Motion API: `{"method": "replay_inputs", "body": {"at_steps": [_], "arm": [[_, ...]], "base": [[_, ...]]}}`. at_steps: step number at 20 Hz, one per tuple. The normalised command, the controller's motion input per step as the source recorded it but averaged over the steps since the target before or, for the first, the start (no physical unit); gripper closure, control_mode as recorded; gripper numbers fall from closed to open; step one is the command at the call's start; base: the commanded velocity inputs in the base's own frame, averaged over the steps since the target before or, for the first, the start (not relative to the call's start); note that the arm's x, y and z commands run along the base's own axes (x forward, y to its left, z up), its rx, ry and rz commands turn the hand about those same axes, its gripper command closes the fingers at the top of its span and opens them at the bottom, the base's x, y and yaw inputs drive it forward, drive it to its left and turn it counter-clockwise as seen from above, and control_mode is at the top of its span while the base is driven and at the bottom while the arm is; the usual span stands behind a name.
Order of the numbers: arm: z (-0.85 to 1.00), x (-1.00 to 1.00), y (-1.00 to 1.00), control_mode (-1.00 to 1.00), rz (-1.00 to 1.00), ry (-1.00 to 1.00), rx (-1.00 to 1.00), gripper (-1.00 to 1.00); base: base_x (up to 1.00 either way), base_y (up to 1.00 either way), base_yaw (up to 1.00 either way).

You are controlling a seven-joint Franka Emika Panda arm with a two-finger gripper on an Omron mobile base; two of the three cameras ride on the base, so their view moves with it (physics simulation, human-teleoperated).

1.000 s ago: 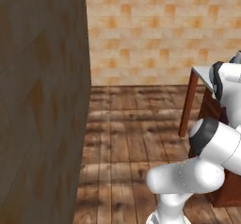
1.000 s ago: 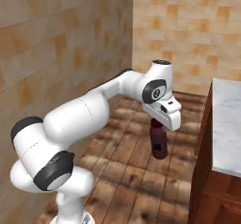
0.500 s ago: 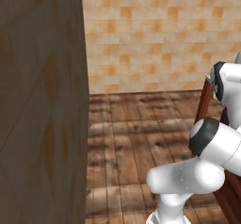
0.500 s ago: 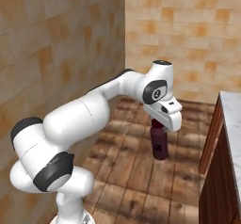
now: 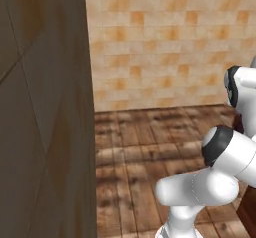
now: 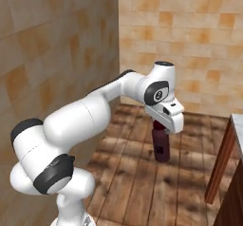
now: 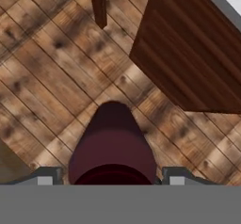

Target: There is a wine glass and glass cup on the dining counter. Place the wine bottle next to the wine glass and the juice bottle next to the glass cup.

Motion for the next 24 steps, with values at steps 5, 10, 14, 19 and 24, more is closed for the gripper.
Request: {"method": "replay_inputs", "body": {"at_steps": [5, 10, 14, 19, 24], "arm": [[0.00, 0.00, 0.00, 1.00, 0.00, 0.00, 0.00, 1.00], [0.00, 0.00, 0.00, 1.00, 0.00, 0.00, 0.00, 1.00], [0.00, 0.00, 0.00, 1.00, 0.00, 0.00, 0.00, 1.00], [0.00, 0.00, 0.00, 1.00, 0.00, 0.00, 0.00, 1.00], [0.00, 0.00, 0.00, 1.00, 0.00, 0.00, 0.00, 1.00]], "base": [[0.94, 0.22, -0.04], [0.94, 0.19, -0.02], [0.94, 0.15, 0.00], [0.94, 0.14, 0.00], [0.94, 0.11, 0.00]]}}
